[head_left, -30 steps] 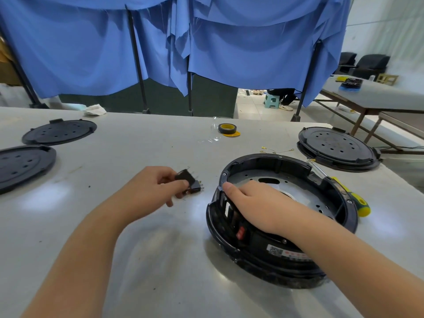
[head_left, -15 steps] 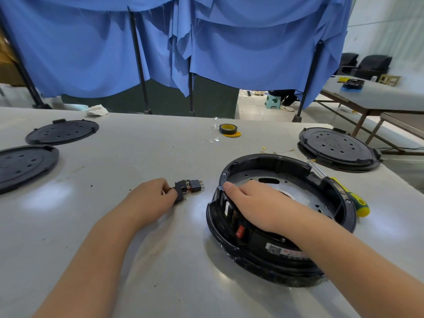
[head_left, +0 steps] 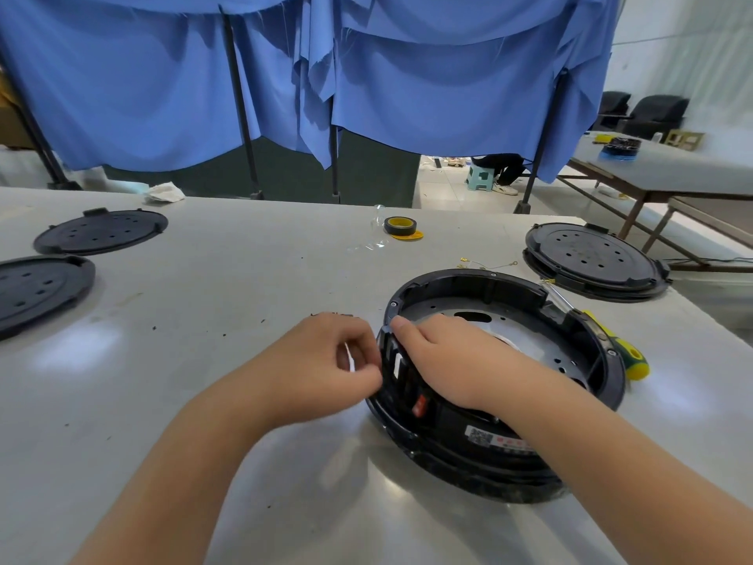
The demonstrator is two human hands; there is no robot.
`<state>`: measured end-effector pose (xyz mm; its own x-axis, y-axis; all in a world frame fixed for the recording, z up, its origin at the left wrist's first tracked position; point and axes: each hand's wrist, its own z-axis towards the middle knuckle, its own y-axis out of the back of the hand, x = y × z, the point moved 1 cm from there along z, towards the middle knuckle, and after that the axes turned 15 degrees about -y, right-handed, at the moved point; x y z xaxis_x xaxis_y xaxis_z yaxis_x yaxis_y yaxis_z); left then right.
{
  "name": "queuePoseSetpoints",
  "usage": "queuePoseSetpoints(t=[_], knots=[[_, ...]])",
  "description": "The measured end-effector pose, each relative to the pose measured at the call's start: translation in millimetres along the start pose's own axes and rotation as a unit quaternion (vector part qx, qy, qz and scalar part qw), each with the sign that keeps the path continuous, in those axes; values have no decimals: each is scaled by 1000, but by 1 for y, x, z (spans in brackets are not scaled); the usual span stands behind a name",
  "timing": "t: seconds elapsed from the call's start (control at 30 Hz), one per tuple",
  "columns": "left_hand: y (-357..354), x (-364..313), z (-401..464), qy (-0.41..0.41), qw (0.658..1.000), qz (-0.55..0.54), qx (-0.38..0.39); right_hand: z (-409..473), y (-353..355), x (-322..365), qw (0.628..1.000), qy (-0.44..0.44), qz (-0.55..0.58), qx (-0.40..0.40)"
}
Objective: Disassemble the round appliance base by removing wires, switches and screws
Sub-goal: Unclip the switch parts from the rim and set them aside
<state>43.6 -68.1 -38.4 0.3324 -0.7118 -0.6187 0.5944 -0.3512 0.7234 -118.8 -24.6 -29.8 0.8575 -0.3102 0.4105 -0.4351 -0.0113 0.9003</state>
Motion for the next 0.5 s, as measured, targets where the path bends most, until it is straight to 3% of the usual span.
queuePoseSetpoints(t=[0.13, 0.3, 0.5], knots=[[-2, -20, -4, -25, 997, -43, 66, 6, 0, 1, 1000, -5, 1, -11], [-13, -27, -3, -47, 998, 9, 41, 10, 1, -3, 1000, -5, 30, 0], [-11, -27, -5, -44, 998, 18, 34, -6, 29, -33, 990, 37, 75, 111]])
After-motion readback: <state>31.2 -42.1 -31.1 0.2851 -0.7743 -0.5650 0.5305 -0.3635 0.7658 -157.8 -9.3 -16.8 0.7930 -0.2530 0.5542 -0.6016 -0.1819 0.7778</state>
